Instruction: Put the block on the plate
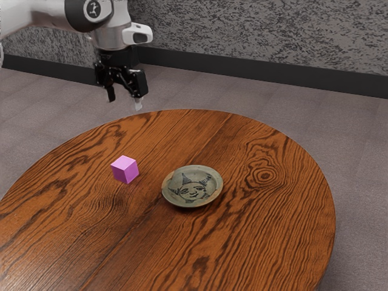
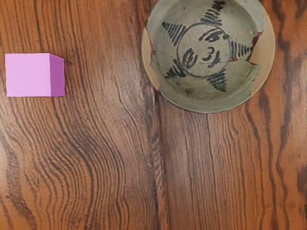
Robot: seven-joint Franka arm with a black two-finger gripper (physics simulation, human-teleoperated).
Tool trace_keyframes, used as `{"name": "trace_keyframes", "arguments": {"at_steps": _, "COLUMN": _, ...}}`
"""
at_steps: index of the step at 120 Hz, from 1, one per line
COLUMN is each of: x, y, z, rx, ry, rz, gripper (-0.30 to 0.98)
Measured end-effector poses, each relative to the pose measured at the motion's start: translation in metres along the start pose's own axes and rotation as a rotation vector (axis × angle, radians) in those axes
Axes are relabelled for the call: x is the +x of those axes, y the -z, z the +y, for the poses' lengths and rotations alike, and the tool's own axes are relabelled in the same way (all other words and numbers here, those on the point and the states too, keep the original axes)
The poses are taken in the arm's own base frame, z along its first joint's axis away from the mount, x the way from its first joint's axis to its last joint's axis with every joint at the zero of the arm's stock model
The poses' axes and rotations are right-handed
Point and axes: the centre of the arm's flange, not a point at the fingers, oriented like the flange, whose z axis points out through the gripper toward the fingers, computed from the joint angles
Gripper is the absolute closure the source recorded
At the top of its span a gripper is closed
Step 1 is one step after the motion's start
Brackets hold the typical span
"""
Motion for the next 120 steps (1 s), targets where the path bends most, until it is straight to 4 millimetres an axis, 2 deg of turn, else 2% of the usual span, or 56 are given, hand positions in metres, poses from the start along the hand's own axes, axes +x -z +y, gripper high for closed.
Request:
{"name": "trace_keyframes", "arguments": {"at_steps": 12, "x": 0.004, "y": -0.001, "z": 0.001, "rx": -0.005, "ry": 0.016, "rz": 0.018, "gripper": 0.0}}
{"name": "trace_keyframes", "arguments": {"at_steps": 22, "x": 0.013, "y": -0.017, "z": -0.004, "rx": -0.002, "ry": 0.035, "rz": 0.012, "gripper": 0.0}}
{"name": "trace_keyframes", "arguments": {"at_steps": 30, "x": 0.009, "y": -0.038, "z": -0.025, "rx": 0.004, "ry": 0.075, "rz": -0.019, "gripper": 0.0}}
{"name": "trace_keyframes", "arguments": {"at_steps": 51, "x": -0.013, "y": -0.085, "z": -0.094, "rx": 0.013, "ry": 0.18, "rz": -0.082, "gripper": 0.0}}
{"name": "trace_keyframes", "arguments": {"at_steps": 73, "x": -0.023, "y": -0.141, "z": -0.138, "rx": 0.014, "ry": 0.215, "rz": -0.122, "gripper": 0.0}}
{"name": "trace_keyframes", "arguments": {"at_steps": 102, "x": -0.038, "y": -0.175, "z": -0.194, "rx": 0.027, "ry": 0.238, "rz": -0.118, "gripper": 0.0}}
{"name": "trace_keyframes", "arguments": {"at_steps": 110, "x": -0.03, "y": -0.182, "z": -0.202, "rx": 0.035, "ry": 0.226, "rz": -0.114, "gripper": 0.0}}
{"name": "trace_keyframes", "arguments": {"at_steps": 120, "x": -0.007, "y": -0.181, "z": -0.206, "rx": 0.041, "ry": 0.208, "rz": -0.087, "gripper": 0.0}}
